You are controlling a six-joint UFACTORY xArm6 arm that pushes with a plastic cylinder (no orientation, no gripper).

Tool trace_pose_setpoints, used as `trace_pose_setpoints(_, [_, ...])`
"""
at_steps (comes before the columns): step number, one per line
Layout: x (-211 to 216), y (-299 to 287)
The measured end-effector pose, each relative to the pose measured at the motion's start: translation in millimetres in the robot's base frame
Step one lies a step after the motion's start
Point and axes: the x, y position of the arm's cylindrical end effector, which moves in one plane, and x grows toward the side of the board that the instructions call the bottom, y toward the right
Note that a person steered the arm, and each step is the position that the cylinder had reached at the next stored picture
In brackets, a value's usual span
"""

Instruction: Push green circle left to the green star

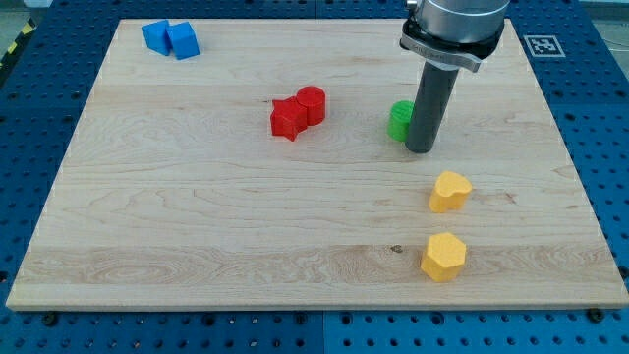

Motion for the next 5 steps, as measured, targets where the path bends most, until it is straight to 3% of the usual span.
trace_pose_setpoints(1, [-0.3, -9.7])
trace_pose_setpoints(3, [-91.0, -7.2])
trace_pose_setpoints(5, [-68.5, 3.9])
